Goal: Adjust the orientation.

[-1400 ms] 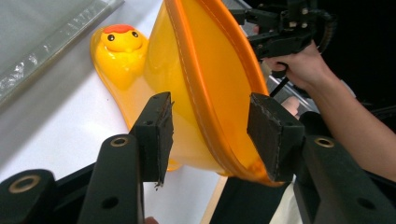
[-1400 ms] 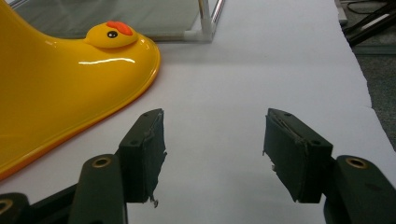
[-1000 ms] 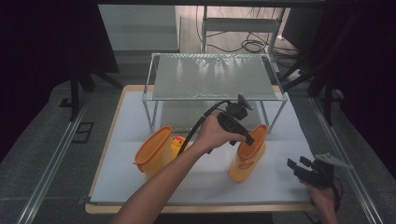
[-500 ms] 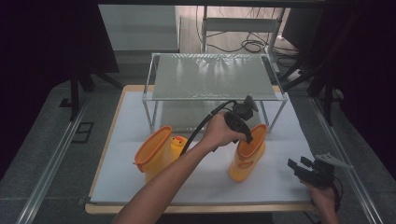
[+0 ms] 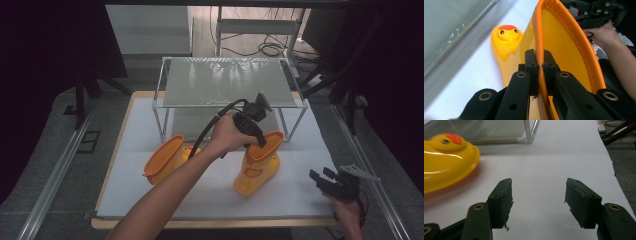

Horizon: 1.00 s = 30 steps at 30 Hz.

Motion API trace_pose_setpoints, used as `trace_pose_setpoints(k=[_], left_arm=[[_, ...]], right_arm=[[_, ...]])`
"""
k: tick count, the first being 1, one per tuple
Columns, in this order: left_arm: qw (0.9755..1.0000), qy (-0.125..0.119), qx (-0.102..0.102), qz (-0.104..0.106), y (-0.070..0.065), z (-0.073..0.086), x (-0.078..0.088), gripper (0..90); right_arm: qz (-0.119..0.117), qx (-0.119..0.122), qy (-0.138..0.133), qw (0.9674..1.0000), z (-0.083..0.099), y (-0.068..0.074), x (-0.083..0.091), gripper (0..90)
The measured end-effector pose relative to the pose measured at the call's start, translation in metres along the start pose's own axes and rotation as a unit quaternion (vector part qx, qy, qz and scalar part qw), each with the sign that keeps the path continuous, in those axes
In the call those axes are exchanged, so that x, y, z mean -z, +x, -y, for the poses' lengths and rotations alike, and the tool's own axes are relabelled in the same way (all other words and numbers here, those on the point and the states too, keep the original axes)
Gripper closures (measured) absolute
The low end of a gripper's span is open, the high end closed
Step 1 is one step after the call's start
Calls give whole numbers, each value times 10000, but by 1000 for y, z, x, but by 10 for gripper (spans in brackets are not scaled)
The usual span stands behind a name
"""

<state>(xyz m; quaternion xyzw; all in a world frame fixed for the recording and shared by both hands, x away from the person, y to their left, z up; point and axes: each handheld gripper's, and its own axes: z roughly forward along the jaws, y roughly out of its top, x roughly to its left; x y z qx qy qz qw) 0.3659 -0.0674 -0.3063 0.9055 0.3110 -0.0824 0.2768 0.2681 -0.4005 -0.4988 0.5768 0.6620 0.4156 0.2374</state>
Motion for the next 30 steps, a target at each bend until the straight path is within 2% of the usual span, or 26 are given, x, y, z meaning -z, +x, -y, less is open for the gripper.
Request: trace_pose_setpoints(k=[2, 3, 5, 11, 15, 19, 23, 30], left_arm=[[9999, -109, -27, -56, -3, 10, 16, 864], [9999, -109, -27, -56, -3, 10, 16, 863], [9998, -178, -30, -84, -5, 17, 25, 863], [9995, -183, -135, -229, -4, 43, 46, 864], [9992, -230, -55, -307, 4, 60, 55, 864], [9989, -322, 97, -332, 15, 77, 58, 864], [9984, -324, 164, -428, 28, 95, 61, 864], [9962, -408, 403, -653, 47, 123, 64, 864]], right_arm=[[-4, 32, -34, 10000, 0, 2, 1, 379], [-4, 32, -34, 10000, 0, 2, 1, 379], [-5, 29, -49, 10000, -1, 3, 2, 379], [-11, 48, 18, 10000, 0, 5, -1, 379], [-9, 79, 16, 10000, 0, 5, -2, 379], [-9, 101, 55, 9999, 1, 6, -3, 379], [-4, 86, 51, 10000, 1, 6, -4, 379], [-2, 99, 79, 9999, 2, 6, -5, 379]])
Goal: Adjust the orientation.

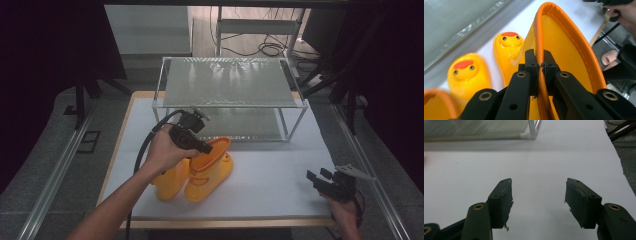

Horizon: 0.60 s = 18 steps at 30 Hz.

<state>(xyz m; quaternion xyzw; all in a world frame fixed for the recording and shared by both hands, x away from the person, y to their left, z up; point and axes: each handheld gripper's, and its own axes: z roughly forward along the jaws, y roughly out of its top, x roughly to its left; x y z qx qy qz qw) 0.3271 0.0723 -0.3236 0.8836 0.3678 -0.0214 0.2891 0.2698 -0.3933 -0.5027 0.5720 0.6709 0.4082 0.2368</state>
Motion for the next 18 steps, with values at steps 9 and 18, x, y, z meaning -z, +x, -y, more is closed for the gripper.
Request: trace_pose_setpoints(k=[9, 18], left_arm=[[9998, -57, 153, -106, 18, 33, 4, 862], [9997, -61, 89, -209, 17, 47, 7, 783]], right_arm=[[-1, -3, 23, 10000, 1, 1, -1, 379], [-10, 15, 42, 10000, 0, 3, -2, 378]])
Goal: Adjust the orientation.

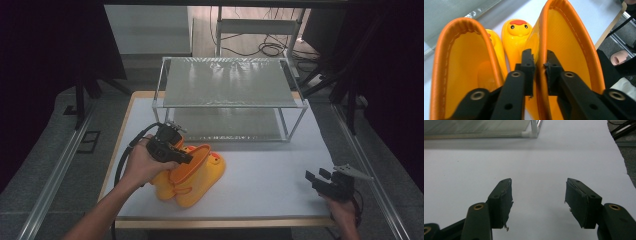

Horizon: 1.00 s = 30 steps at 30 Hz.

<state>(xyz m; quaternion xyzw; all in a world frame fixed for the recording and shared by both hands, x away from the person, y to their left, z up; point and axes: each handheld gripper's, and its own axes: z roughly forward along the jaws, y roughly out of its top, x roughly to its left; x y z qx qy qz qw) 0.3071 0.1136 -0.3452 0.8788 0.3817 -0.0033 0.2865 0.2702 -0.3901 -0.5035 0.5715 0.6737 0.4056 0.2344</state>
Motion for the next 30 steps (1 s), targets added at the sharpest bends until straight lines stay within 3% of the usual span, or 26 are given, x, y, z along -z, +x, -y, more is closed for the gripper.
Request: trace_pose_setpoints(k=[7, 13, 19, 30], left_arm=[[9997, -127, -19, 186, -5, -9, 3, 616], [9991, -323, -20, 267, -9, -16, 16, 533], [9972, -495, 125, 551, -3, -16, 30, 509], [9964, -556, 291, 577, 10, -5, 44, 502]], right_arm=[[9, 0, -10, 10000, 0, -3, 1, 377], [6, -7, -33, 10000, -1, -3, 2, 377], [15, 17, -6, 10000, 0, -3, 1, 377], [9, -4, 33, 10000, 0, -3, 0, 377]])
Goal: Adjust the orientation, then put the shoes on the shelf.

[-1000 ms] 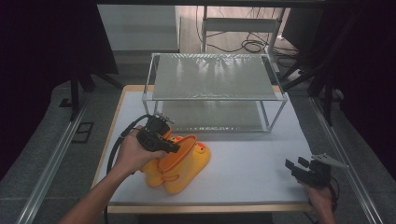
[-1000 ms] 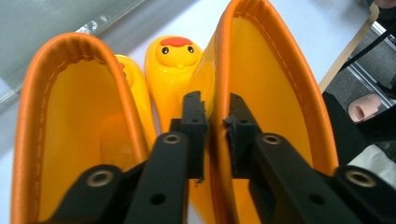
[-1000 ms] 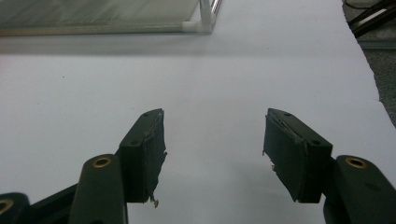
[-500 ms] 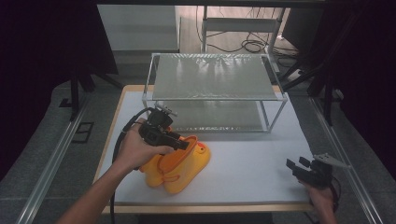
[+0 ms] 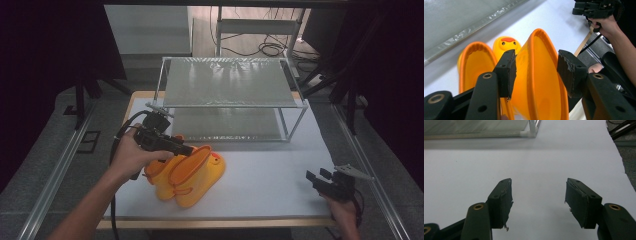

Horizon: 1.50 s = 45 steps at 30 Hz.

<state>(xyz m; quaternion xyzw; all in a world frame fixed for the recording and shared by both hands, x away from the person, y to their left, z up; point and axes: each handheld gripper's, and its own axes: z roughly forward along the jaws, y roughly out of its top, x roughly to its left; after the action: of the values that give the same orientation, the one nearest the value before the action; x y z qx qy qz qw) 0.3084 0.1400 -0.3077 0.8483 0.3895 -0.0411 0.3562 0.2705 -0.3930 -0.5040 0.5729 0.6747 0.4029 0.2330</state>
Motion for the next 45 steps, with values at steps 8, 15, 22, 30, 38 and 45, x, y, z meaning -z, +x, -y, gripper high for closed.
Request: trace_pose_setpoints(k=[8, 15, 22, 30, 38, 45], left_arm=[[10000, 13, 42, -42, 3, 6, 8, 488], [9999, 100, 76, -70, 6, 8, 13, 475], [9996, 260, 88, -49, 7, 9, 12, 457], [9984, 549, 87, -73, 7, 10, 1, 416], [9964, 819, 70, -202, 11, 13, -15, 408], [9951, 889, 81, -424, 13, 13, -29, 440]], right_arm=[[-3, 21, -20, 10000, 1, 1, -1, 376], [23, 7, -20, 10000, 1, -1, 1, 377], [16, 21, -17, 10000, 1, 0, 0, 377], [38, 13, 29, 10000, 2, -1, 0, 378], [37, 12, 30, 10000, 2, 0, 0, 378], [36, 6, 32, 10000, 3, 0, -1, 378]])
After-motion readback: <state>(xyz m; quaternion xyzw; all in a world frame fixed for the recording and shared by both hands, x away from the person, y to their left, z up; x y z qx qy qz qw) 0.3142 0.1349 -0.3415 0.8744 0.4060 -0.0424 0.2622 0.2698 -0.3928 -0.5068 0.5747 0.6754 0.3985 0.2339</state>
